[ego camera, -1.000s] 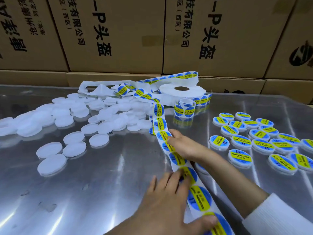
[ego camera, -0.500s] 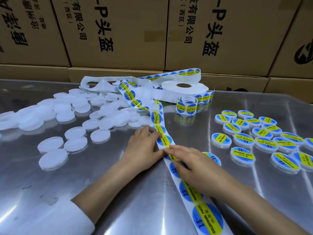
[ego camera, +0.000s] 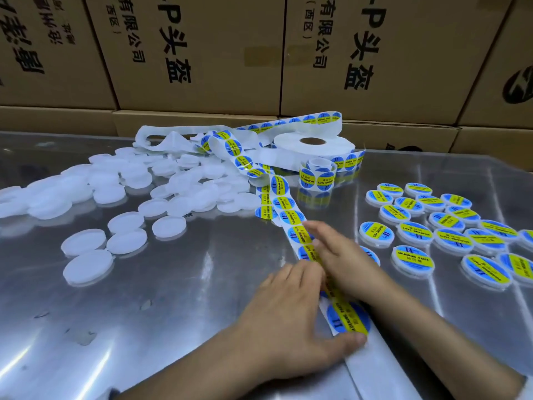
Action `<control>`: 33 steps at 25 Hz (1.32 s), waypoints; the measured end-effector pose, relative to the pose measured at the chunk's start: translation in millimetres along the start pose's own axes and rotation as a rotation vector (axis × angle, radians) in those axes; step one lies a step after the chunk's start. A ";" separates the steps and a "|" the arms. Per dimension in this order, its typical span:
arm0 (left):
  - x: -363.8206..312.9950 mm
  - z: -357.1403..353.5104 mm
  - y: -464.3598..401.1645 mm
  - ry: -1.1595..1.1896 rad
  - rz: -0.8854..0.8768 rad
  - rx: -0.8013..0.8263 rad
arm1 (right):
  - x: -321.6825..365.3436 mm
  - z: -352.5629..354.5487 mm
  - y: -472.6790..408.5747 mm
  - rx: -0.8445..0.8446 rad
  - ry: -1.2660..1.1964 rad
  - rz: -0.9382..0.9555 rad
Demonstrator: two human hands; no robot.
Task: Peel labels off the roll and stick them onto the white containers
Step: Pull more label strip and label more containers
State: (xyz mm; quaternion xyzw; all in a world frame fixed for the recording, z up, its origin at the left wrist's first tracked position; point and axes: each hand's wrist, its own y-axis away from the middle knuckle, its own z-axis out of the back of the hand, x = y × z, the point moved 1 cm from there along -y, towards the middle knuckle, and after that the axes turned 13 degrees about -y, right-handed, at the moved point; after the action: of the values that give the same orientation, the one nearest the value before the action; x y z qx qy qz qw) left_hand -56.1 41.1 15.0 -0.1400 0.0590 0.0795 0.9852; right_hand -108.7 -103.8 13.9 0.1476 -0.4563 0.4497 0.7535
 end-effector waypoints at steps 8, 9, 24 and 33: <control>62.5 -3.9 -30.9 -0.122 0.177 0.168 | 4.4 11.7 4.9 -0.111 0.052 0.126; 69.4 -5.1 -32.8 -0.126 0.187 0.170 | 4.4 7.8 5.8 -0.077 0.119 0.134; 115.5 -10.1 -80.4 -0.277 0.466 0.149 | 1.9 -4.5 6.4 -0.067 0.269 0.147; 82.9 17.7 -34.6 -0.363 0.310 -0.011 | -3.4 -3.7 1.0 -0.011 0.388 0.074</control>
State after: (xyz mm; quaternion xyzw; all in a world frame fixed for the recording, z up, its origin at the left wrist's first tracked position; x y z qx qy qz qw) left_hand 32.8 25.0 29.6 -0.1179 -0.0986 0.2542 0.9549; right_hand -108.0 -102.8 8.9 0.0373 -0.3102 0.4949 0.8108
